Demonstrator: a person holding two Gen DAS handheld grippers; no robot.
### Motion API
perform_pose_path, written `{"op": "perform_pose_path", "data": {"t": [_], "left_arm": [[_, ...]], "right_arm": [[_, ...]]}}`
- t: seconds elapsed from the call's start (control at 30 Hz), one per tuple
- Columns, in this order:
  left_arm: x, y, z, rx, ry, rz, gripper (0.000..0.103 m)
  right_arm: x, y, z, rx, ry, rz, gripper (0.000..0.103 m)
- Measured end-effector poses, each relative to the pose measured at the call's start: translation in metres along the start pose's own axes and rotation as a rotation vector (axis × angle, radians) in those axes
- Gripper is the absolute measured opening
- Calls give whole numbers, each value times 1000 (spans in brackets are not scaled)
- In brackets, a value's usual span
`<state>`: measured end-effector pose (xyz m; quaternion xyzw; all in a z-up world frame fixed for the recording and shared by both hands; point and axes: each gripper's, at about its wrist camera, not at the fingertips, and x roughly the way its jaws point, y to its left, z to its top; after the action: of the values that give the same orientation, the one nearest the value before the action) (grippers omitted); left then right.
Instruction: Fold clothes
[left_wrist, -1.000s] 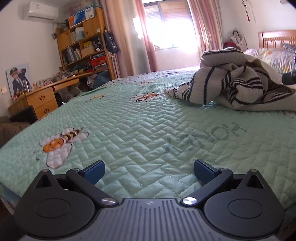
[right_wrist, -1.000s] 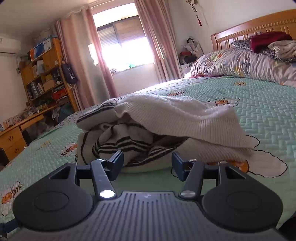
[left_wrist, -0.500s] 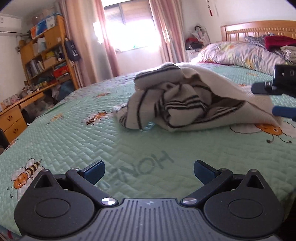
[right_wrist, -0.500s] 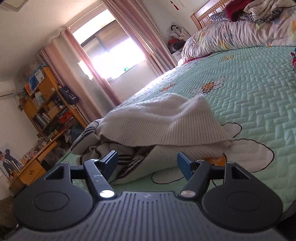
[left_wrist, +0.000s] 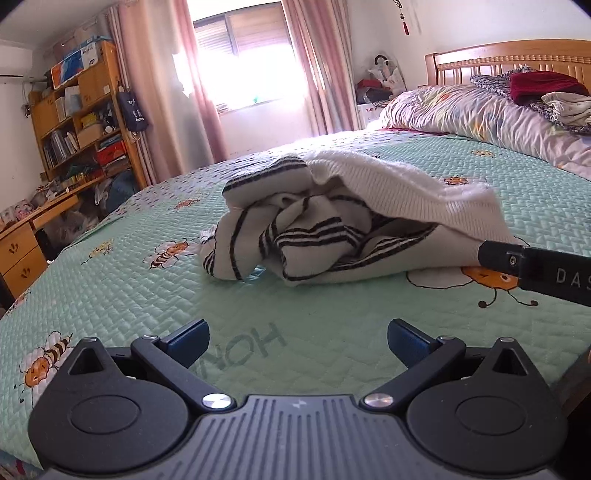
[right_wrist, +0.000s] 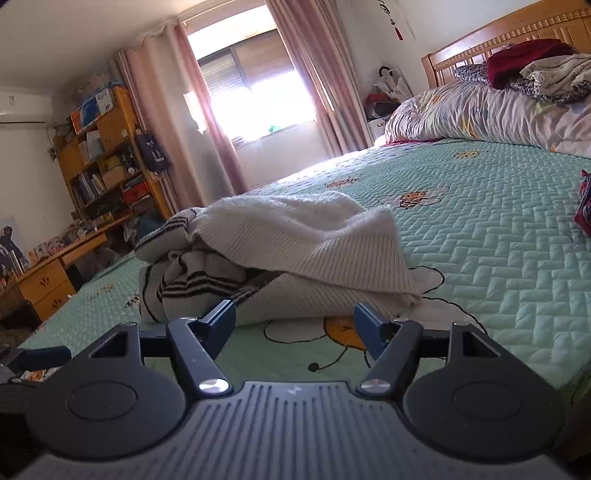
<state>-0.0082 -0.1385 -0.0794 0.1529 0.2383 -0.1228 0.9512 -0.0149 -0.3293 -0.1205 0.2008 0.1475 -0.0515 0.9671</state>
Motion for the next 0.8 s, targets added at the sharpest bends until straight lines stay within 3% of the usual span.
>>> {"op": "perform_pose_path", "data": {"t": [0.17,0.27,0.57,0.7,0.8], "left_arm": [[-4,15,-11,-18,16,-22,102],[-3,27,-15,-25,19,-18,102],[11,49,-35,-79,10,-28,102],[16,52,-40,-52,-5,-32,102],[20,54,-45,-38,-14,-40,102]], "right_arm": [[-4,-1,-1,19,-9,-3,72],[0,14,-2,-33,-26,3,72],[18,69,-5,-352,-89,2,71],[55,91,5,-552,-114,-37,71],[91,99,13,-615,-100,-67,72]]}}
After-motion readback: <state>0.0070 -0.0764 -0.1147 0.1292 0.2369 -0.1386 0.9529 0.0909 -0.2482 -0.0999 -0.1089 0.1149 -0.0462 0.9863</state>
